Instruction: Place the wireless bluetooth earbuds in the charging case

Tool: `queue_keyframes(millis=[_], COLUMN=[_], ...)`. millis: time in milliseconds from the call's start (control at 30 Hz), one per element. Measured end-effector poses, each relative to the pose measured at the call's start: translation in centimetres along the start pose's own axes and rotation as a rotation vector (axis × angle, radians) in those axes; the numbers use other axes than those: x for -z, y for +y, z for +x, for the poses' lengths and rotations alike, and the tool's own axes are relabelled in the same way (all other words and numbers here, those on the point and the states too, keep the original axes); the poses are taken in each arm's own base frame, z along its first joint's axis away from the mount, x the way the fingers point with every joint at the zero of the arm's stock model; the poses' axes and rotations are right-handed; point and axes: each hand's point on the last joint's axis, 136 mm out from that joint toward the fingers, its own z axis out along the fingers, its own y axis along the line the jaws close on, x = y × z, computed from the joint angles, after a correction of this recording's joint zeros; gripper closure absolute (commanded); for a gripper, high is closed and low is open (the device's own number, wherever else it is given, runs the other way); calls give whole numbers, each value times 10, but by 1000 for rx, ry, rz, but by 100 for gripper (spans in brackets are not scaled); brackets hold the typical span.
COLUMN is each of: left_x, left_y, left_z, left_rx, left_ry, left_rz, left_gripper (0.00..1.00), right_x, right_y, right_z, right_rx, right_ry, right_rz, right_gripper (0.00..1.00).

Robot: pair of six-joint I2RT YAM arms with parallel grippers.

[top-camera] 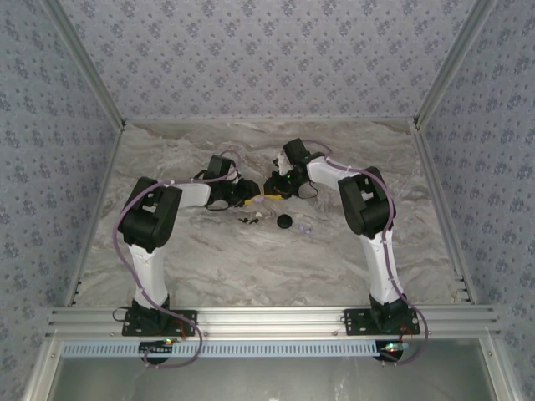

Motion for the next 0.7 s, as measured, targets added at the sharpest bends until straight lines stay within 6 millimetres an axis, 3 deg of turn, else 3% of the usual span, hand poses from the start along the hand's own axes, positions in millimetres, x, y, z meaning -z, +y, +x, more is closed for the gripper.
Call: queue_keyframes(millis=[700], left_x=[4], left_y=[5], left_z=[-1], left_rx=[-24], left_ry=[-14], left_rz=[-42], left_gripper=[66], right_x=[1], right_y=[-2], right_z=[-1], right_rx=[-10], right_ry=[-13], right_rz=[-21], right_gripper=[69])
